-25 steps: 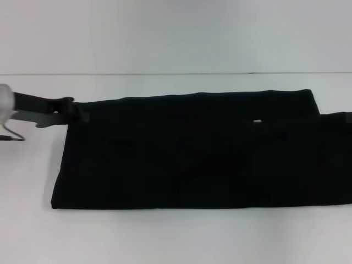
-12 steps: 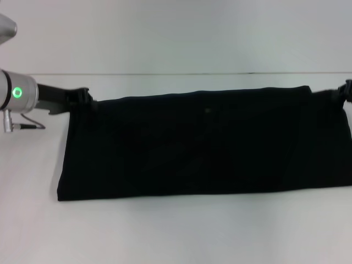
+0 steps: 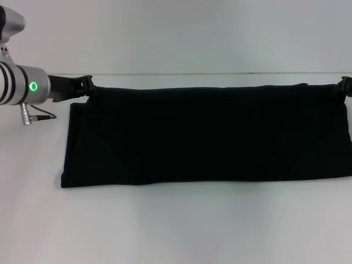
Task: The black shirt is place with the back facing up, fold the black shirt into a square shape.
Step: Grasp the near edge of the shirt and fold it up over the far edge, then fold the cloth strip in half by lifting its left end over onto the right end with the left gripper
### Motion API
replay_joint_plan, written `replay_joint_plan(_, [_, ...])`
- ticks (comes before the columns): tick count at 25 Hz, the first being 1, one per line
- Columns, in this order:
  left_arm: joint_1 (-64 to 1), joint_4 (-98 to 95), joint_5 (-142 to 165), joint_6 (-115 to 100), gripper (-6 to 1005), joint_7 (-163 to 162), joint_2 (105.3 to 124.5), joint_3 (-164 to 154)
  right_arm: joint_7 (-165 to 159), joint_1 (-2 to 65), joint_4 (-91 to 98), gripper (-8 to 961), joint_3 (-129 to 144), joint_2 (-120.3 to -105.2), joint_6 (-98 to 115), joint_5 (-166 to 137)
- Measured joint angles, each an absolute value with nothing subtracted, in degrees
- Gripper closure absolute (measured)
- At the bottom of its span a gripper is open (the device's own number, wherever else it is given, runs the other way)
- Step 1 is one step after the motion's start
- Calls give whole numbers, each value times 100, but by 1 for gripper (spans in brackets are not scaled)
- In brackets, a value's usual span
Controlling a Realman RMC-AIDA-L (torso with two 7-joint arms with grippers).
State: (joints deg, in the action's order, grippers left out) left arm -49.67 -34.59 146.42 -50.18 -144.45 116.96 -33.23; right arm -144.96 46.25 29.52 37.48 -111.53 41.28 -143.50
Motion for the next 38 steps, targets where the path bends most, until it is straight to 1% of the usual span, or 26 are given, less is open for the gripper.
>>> replay_joint_plan(11, [-4983,-3663,14551,-4991,1000,-14617,11701,-3377,-14509,4807,3090,821,3761,-11187,4004,-14338])
replay_joint_plan(18, [-5027,-3665,14549,-4769,1000,-14625,11698,-3378,-14452,4967,2866,808,3838,-11266,3528,-14353])
replay_joint_plan(28, [-5046,-3606,14570,-4637,1001,-14565,11714,-3401,-14461,5082,2672,791,4084,-11281,3206,-14353])
replay_joint_plan(30, [-5046,-3606,14555,-4613,1001,-14546,11721,-3401,-14484,5087,2682,787,4082,-11258,3211,-14351])
replay_joint_plan(34, [-5118,-3562,14552,-4579,963,-14539,11730,-3402,-14502,5145,2669,780,4076,-11137,3331,-14350])
replay_joint_plan(36, [-5155,-3548,14550,-4565,944,-14542,11732,-3402,-14502,5169,2674,776,4079,-11114,3330,-14367])
replay_joint_plan(38, [-5173,-3590,14521,-4564,855,-14570,11758,-3393,-14502,5187,2710,773,4081,-11081,3315,-14381])
